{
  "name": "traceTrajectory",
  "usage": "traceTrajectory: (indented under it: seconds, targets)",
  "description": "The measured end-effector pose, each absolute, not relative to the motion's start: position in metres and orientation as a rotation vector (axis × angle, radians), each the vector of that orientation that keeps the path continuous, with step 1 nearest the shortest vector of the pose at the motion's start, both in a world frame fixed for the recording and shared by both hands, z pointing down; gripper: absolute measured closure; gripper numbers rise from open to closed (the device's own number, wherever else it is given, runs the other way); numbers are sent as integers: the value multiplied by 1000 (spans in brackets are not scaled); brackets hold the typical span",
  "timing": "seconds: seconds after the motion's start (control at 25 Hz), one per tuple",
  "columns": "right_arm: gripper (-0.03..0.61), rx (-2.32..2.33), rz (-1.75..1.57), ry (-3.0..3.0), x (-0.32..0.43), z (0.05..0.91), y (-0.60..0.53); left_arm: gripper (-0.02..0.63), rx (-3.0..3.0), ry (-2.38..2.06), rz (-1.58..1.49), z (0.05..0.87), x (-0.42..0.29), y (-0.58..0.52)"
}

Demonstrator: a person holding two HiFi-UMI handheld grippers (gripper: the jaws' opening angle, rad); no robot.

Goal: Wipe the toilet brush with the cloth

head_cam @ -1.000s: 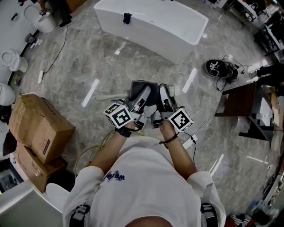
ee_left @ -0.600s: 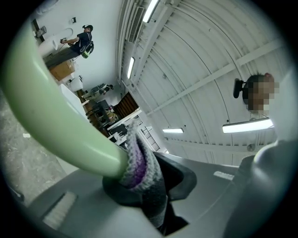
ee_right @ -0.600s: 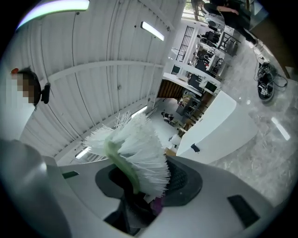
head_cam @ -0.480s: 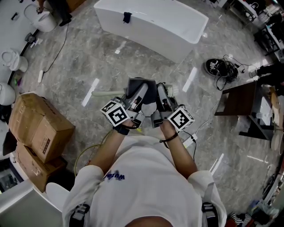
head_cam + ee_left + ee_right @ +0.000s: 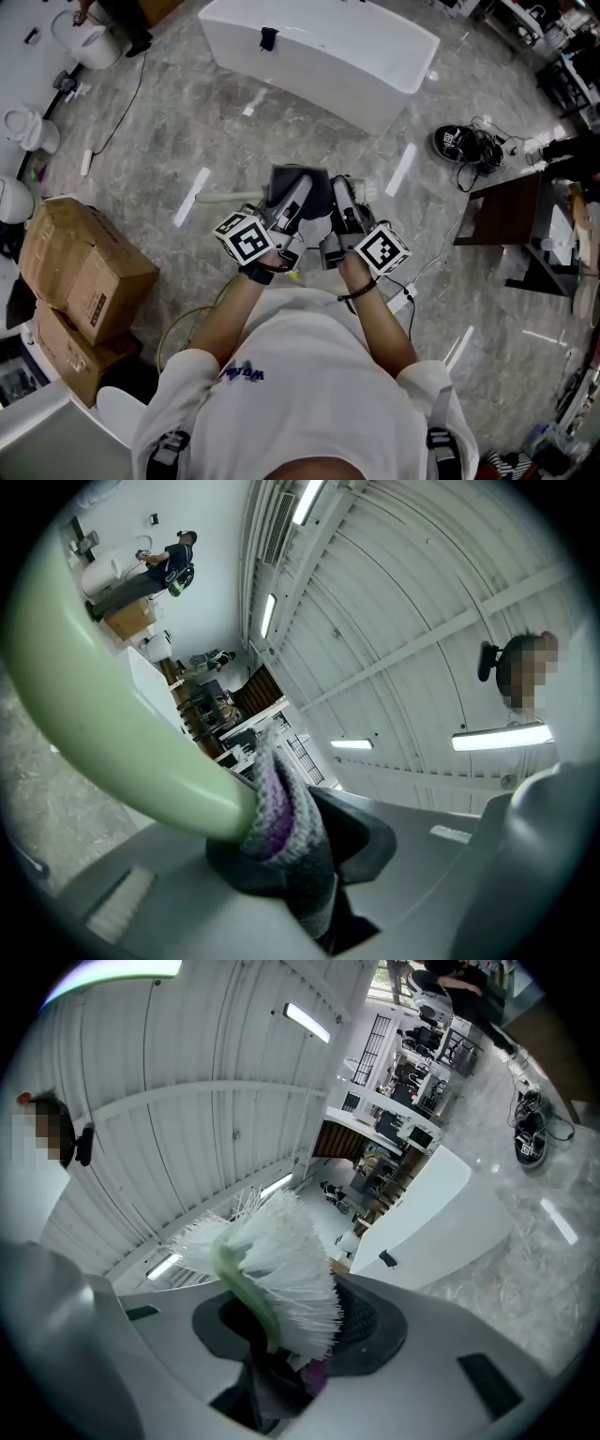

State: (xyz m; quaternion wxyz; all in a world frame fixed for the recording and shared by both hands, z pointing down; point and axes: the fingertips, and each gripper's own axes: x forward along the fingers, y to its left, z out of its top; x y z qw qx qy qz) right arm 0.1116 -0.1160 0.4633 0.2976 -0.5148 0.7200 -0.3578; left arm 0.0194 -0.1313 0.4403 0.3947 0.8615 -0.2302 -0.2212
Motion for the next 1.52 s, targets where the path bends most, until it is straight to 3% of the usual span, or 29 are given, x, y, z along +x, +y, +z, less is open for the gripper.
traceTrajectory:
  seconds: [1.52]
  targets:
    - [417,-1396,-957,1903,127,470,-115,545,2177,-580,-558,449,19,-133]
